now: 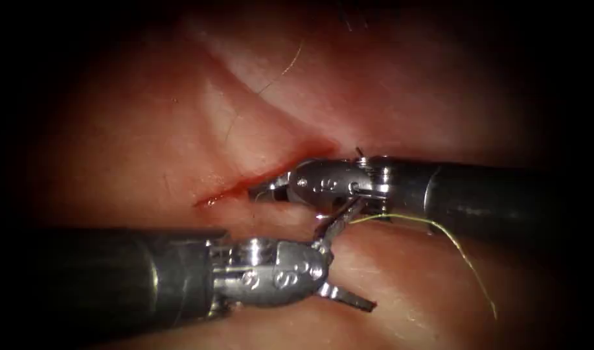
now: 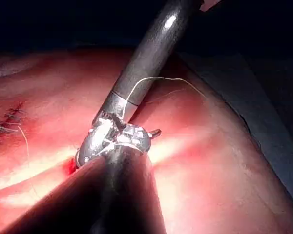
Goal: Wound Closure
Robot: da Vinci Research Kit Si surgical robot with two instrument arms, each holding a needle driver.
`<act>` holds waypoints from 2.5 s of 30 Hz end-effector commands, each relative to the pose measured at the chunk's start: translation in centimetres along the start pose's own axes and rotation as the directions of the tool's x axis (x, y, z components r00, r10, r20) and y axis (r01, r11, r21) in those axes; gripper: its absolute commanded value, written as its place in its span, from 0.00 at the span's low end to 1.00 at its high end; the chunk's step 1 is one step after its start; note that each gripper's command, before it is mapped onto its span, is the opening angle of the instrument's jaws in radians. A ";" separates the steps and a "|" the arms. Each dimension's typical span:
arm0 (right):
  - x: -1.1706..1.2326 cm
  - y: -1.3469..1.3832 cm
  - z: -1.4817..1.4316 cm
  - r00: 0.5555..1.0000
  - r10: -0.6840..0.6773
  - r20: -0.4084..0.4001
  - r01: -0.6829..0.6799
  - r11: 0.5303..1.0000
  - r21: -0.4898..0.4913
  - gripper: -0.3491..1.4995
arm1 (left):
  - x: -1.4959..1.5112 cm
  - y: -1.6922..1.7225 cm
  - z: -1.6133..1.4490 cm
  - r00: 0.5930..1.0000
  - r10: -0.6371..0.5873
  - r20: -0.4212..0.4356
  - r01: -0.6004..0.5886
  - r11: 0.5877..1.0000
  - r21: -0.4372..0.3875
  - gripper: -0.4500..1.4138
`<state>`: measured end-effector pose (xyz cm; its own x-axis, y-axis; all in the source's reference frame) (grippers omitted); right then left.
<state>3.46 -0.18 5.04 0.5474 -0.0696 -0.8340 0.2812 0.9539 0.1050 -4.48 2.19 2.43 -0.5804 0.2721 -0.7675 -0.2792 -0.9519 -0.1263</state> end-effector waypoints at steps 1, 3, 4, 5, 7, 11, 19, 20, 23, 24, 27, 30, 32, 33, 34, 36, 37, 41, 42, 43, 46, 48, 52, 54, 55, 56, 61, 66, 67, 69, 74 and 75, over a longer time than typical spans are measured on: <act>0.04 0.06 0.10 1.000 -0.002 0.001 0.002 1.000 -0.001 0.00 | 0.00 0.00 0.09 1.000 0.001 0.001 -0.001 1.000 0.002 0.87; 0.03 0.06 0.14 1.000 0.008 0.010 -0.008 1.000 0.006 0.00 | 0.02 0.01 0.10 1.000 -0.001 0.005 0.001 1.000 0.008 0.87; 0.01 0.06 0.17 1.000 0.006 0.019 -0.006 1.000 0.010 0.00 | 0.05 0.01 0.09 1.000 -0.003 0.006 0.003 1.000 0.009 0.87; 0.00 0.06 0.20 1.000 0.011 0.023 -0.011 1.000 0.010 0.00 | 0.07 0.01 0.08 1.000 -0.005 0.007 0.005 1.000 0.009 0.87; -0.04 0.05 0.24 1.000 0.014 0.025 -0.014 1.000 0.007 0.00 | 0.14 -0.01 0.04 1.000 0.000 0.007 0.000 1.000 0.010 0.87; -0.08 0.02 0.24 0.999 0.017 0.029 -0.017 1.000 0.009 0.00 | 0.29 -0.07 -0.06 1.000 0.003 -0.016 -0.002 0.999 0.033 0.84; -0.07 0.01 0.23 1.000 0.017 0.027 -0.017 1.000 0.012 0.00 | 0.32 -0.06 -0.06 1.000 0.011 -0.017 -0.010 0.999 0.035 0.79; -0.07 0.01 0.22 1.000 0.017 0.027 -0.017 1.000 0.012 0.00 | 0.31 -0.06 -0.06 1.000 0.010 -0.019 -0.010 0.999 0.037 0.78; -0.06 0.01 0.22 1.000 0.017 0.026 -0.018 1.000 0.012 0.00 | 0.31 -0.05 -0.08 1.000 0.016 -0.022 -0.015 0.999 0.037 0.69; -0.06 0.01 0.22 1.000 0.017 0.026 -0.018 1.000 0.012 0.00 | 0.32 -0.05 -0.08 0.999 0.022 -0.024 -0.021 0.999 0.035 0.67; -0.06 0.01 0.21 1.000 0.018 0.026 -0.018 1.000 0.012 0.00 | 0.33 -0.04 -0.10 0.999 0.020 -0.027 -0.019 0.999 0.039 0.63; -0.07 0.01 0.21 0.999 0.018 0.026 -0.018 1.000 0.012 0.00 | 0.37 -0.09 -0.13 0.999 0.011 -0.052 -0.008 0.998 0.057 0.63; -0.07 0.01 0.21 0.999 0.018 0.026 -0.018 1.000 0.012 0.00 | 0.42 -0.11 -0.16 0.998 0.011 -0.062 -0.007 0.998 0.064 0.63; -0.07 0.01 0.21 0.999 0.018 0.026 -0.018 1.000 0.012 0.00 | 0.43 -0.12 -0.18 0.998 0.015 -0.065 -0.011 0.998 0.068 0.62; -0.07 0.01 0.21 0.999 0.018 0.026 -0.018 1.000 0.012 0.00 | 0.44 -0.12 -0.19 0.998 0.014 -0.069 -0.009 0.997 0.072 0.58; -0.07 0.01 0.20 0.999 0.017 0.028 -0.018 1.000 0.014 0.00 | 0.45 -0.10 -0.21 0.997 0.013 -0.071 -0.008 0.997 0.074 0.30; -0.07 0.01 0.20 0.999 0.017 0.028 -0.018 1.000 0.014 0.00 | 0.45 -0.10 -0.22 0.997 0.019 -0.070 -0.014 0.997 0.075 0.13; -0.08 0.01 0.14 1.000 0.026 0.017 -0.026 1.000 0.010 0.00 | 0.38 -0.10 -0.33 0.997 0.033 -0.075 -0.027 0.997 0.079 0.00; -0.08 0.01 0.11 0.999 0.027 0.017 -0.027 1.000 0.004 0.00 | 0.37 -0.11 -0.36 0.996 0.032 -0.079 -0.026 0.996 0.081 0.00; -0.09 0.01 0.09 1.000 0.029 0.012 -0.029 1.000 0.002 0.00 | 0.35 -0.12 -0.40 0.996 0.031 -0.086 -0.024 0.996 0.085 0.00; -0.10 0.01 -0.03 0.999 0.038 0.001 -0.038 0.999 -0.012 0.00 | 0.28 -0.17 -0.53 0.994 0.021 -0.104 -0.010 0.995 0.102 0.00; -0.12 0.01 -0.11 0.999 0.044 -0.008 -0.044 0.999 -0.020 0.00 | 0.24 -0.21 -0.63 0.994 -0.020 -0.110 0.033 0.992 0.122 0.00; -0.15 -0.05 -0.26 0.998 0.059 -0.035 -0.060 0.997 -0.039 0.00 | 0.15 -0.27 -0.80 0.990 -0.046 -0.133 0.063 0.990 0.127 0.00; -0.17 -0.08 -0.34 0.996 0.064 -0.054 -0.067 0.997 -0.048 0.00 | 0.09 -0.29 -0.88 0.986 -0.058 -0.155 0.079 0.988 0.133 0.00; -0.18 -0.10 -0.37 0.996 0.064 -0.062 -0.067 0.996 -0.050 0.00 | 0.06 -0.30 -0.91 0.985 -0.056 -0.165 0.077 0.989 0.123 0.00; -0.19 -0.11 -0.41 0.995 0.064 -0.072 -0.068 0.996 -0.051 0.00 | 0.03 -0.31 -0.94 0.983 -0.060 -0.173 0.080 0.991 0.110 0.00; -0.23 -0.14 -0.64 0.987 0.086 -0.132 -0.094 0.994 -0.059 0.00 | -0.14 -0.36 -1.15 0.966 -0.072 -0.249 0.085 0.996 0.041 0.00; -0.25 -0.14 -0.81 0.981 0.091 -0.173 -0.104 0.992 -0.069 0.00 | -0.30 -0.36 -1.43 0.945 -0.068 -0.320 0.070 0.998 -0.004 0.00; -0.25 -0.15 -0.83 0.979 0.090 -0.185 -0.104 0.992 -0.068 0.00 | -0.34 -0.37 -1.50 0.942 -0.067 -0.329 0.069 0.998 -0.006 0.00; -0.23 -0.17 -0.85 0.975 0.089 -0.202 -0.104 0.993 -0.063 0.00 | -0.40 -0.38 -1.60 0.937 -0.066 -0.344 0.068 0.998 -0.007 0.00; -0.15 -0.23 -0.86 0.964 0.083 -0.253 -0.092 0.995 -0.024 0.00 | -0.60 -0.49 -1.89 0.916 -0.065 -0.396 0.069 0.998 -0.005 0.00; -0.12 -0.24 -0.86 0.961 0.082 -0.264 -0.089 0.996 -0.012 0.00 | -0.63 -0.52 -1.94 0.912 -0.066 -0.404 0.070 0.998 -0.005 0.00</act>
<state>2.56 -0.16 4.63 0.3375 0.0918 -0.9369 0.2223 0.9593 0.1741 -2.37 2.26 1.70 -0.1929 0.2523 -0.9482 -0.3160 -0.9309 -0.1834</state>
